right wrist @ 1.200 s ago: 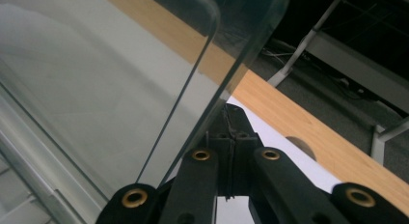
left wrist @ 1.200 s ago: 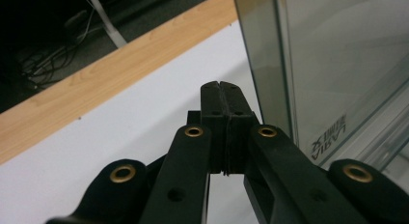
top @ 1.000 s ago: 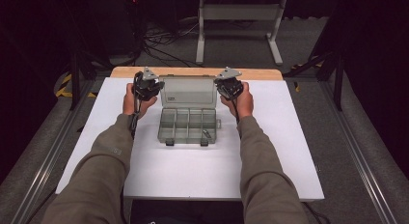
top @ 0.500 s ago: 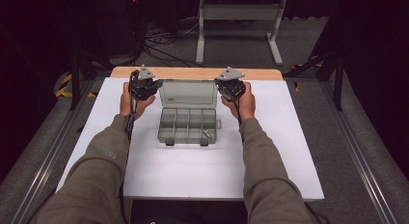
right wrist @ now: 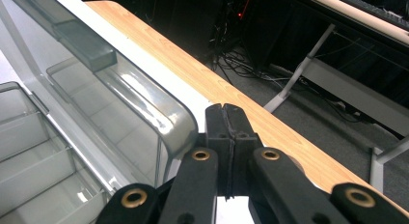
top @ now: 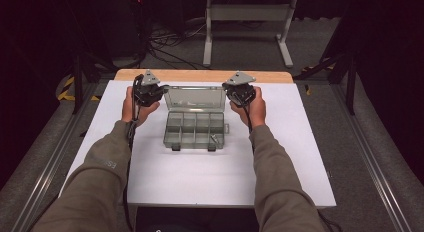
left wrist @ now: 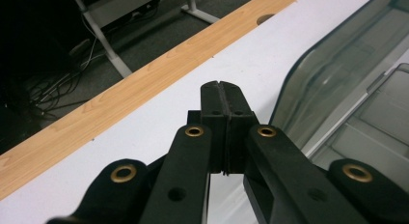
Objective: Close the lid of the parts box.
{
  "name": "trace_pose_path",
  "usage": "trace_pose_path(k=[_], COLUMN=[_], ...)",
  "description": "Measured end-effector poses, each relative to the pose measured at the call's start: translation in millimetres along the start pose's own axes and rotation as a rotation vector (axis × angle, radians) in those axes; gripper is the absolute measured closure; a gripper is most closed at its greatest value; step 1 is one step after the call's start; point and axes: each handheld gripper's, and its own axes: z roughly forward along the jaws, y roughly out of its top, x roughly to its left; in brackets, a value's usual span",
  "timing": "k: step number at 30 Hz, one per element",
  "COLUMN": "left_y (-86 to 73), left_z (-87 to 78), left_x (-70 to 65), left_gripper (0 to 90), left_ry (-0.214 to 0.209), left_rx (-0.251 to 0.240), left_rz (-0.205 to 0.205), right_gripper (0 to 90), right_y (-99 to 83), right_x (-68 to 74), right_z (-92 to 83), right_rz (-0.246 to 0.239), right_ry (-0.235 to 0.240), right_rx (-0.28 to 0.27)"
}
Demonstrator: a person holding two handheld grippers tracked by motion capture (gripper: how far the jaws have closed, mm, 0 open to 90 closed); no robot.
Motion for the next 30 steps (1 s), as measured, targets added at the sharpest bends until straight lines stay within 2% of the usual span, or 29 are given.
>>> trace_pose_path(k=[5,7,9,14,17,21,27,30], left_y=[-0.3,-0.6,-0.6,-1.6,-2.3,-2.3,-4.9,-8.1], left_z=[-3.9,-5.1,-6.0,-7.6,-8.1,-8.6,-10.6,-11.5], left_x=[-3.3,-4.0,-4.1,-5.7,-6.5,-8.8,-12.7,-13.9], left_gripper=[89.8,89.8,89.7,89.7,89.8,89.8,89.8,89.8], left_ry=[-0.003,-0.012,-0.015,-0.017,-0.024,-0.021,-0.019,-0.024], left_rx=[0.008,0.014,0.019,0.023,0.024,0.023,0.022,0.017], left_rz=[0.018,0.013,0.027,0.027,0.026,0.038,0.047,0.048], right_gripper=[90.0,90.0,90.0,90.0,90.0,90.0,90.0,90.0], right_y=[-0.2,-1.3,-2.0,-1.5,-2.8,-6.1,-10.0,-10.6], right_x=[3.0,2.0,2.3,4.9,7.4,10.9,13.1,15.7], right_z=[-3.8,-5.6,-7.7,-10.6,-13.1,-14.3,-17.0,-18.5], right_rz=[0.005,0.033,0.055,0.050,0.068,0.063,0.077,0.068], right_ry=[0.010,0.038,0.051,0.050,0.055,0.045,0.045,0.053], right_rx=[0.007,0.007,0.005,0.016,0.026,0.046,0.045,0.046])
